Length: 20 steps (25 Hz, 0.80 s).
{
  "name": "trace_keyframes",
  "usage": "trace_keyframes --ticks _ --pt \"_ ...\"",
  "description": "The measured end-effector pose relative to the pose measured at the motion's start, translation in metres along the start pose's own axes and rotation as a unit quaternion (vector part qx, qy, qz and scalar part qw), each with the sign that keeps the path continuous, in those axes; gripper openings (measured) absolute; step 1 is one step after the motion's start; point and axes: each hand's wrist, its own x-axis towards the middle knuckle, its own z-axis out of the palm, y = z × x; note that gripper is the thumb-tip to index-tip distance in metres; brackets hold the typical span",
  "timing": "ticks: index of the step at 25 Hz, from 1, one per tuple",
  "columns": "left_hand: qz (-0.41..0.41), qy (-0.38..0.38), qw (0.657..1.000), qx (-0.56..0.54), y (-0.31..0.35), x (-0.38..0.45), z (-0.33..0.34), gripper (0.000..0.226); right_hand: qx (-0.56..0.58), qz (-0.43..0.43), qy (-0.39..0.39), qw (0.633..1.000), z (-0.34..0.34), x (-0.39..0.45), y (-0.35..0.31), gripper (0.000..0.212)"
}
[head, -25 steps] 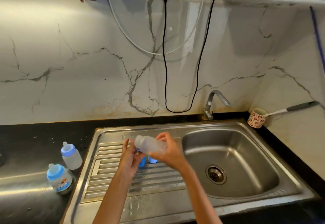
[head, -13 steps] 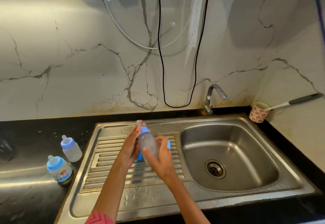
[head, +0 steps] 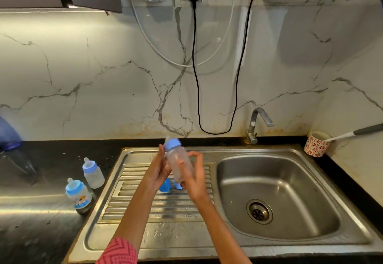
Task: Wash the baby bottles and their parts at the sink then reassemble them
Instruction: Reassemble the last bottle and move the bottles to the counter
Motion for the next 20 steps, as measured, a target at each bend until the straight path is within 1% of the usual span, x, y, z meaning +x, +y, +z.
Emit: trace_keyframes --ticks 1,2,3,4,5,6,7,8,9,10,11,12,13,14,15,16,17,18,19,20 --pt "0.01 0.02 1.0 -0.016 -0.003 -0.001 -0.003 0.079 0.136 0.078 -0.003 0.988 0.0 0.002 -0.005 0.061" --pt "0.022 0.049 0.998 -0.025 -0.004 -0.003 -0.005 0.061 0.198 0.123 -0.001 0.973 0.0 0.001 -0.01 0.062" --pt "0.031 0.067 0.997 -0.019 -0.004 -0.004 -0.006 0.045 0.141 0.119 -0.006 0.983 -0.002 0.001 -0.01 0.06" --pt "0.036 0.079 0.996 -0.005 -0.001 -0.006 -0.003 0.041 0.001 0.075 -0.005 0.997 -0.003 0.0 -0.007 0.057" --pt "0.035 0.098 0.995 0.012 0.003 -0.009 0.002 0.044 -0.175 0.016 -0.022 0.984 -0.004 -0.001 0.001 0.055" --pt "0.033 0.116 0.992 0.035 0.008 -0.014 0.007 0.045 -0.281 -0.025 -0.047 0.958 -0.001 -0.003 0.008 0.054" --pt "0.034 0.125 0.99 0.063 0.013 -0.019 0.01 0.041 -0.298 -0.039 -0.071 0.951 0.004 -0.007 0.012 0.051" --pt "0.034 0.121 0.988 0.088 0.018 -0.025 0.012 0.035 -0.21 0.006 -0.091 0.974 0.01 -0.011 0.008 0.045" --pt "0.029 0.102 0.99 0.091 0.022 -0.03 0.01 0.032 -0.035 0.093 -0.101 0.99 0.017 -0.011 0.0 0.038" --pt "0.031 0.069 0.995 0.07 0.028 -0.036 0.007 0.032 0.141 0.192 -0.115 0.964 0.022 -0.01 -0.007 0.035" --pt "0.042 0.028 0.998 0.046 0.033 -0.042 0.005 0.035 0.279 0.268 -0.131 0.913 0.024 -0.012 -0.013 0.04" --pt "0.05 -0.003 0.998 0.03 0.037 -0.047 0.001 0.039 0.359 0.318 -0.144 0.865 0.026 -0.014 -0.015 0.047" --pt "0.055 -0.023 0.998 0.022 0.04 -0.051 -0.004 0.044 0.406 0.348 -0.151 0.831 0.03 -0.015 -0.014 0.051" --pt "0.053 -0.021 0.998 0.026 0.041 -0.055 -0.008 0.049 0.421 0.363 -0.151 0.817 0.036 -0.016 -0.009 0.053" --pt "0.042 0.006 0.998 0.046 0.038 -0.058 -0.013 0.056 0.396 0.369 -0.141 0.829 0.043 -0.018 -0.006 0.053" --pt "0.021 0.059 0.995 0.084 0.035 -0.06 -0.018 0.062 0.316 0.354 -0.124 0.871 0.051 -0.019 -0.001 0.052" --pt "-0.004 0.133 0.984 0.121 0.03 -0.062 -0.025 0.066 0.185 0.305 -0.111 0.928 0.056 -0.021 0.007 0.051" --pt "-0.019 0.209 0.967 0.142 0.024 -0.062 -0.034 0.07 0.03 0.227 -0.115 0.967 0.06 -0.023 0.012 0.05" --pt "-0.022 0.265 0.954 0.139 0.019 -0.064 -0.044 0.069 -0.094 0.134 -0.147 0.976 0.064 -0.026 0.017 0.051" --pt "-0.018 0.296 0.947 0.123 0.017 -0.066 -0.056 0.065 -0.161 0.068 -0.181 0.968 0.07 -0.029 0.022 0.049"
